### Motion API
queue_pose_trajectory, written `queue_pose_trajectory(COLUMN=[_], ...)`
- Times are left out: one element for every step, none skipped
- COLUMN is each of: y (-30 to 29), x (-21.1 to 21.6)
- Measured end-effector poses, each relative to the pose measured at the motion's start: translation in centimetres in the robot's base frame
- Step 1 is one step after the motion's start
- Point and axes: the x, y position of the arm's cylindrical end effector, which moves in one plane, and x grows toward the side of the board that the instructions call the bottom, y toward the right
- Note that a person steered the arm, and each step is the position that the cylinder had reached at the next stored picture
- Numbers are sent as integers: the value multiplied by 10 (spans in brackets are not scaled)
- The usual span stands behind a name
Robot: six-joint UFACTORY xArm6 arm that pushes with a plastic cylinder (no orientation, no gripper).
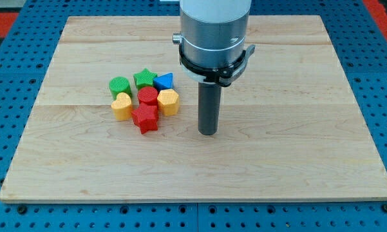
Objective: Move the blue triangle to the top center of the board
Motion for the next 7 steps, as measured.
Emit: queue_pose_trajectory(y=[1, 1, -10, -57, -100, -81, -58], x=[-13, -39, -60, -55, -56, -98, -106])
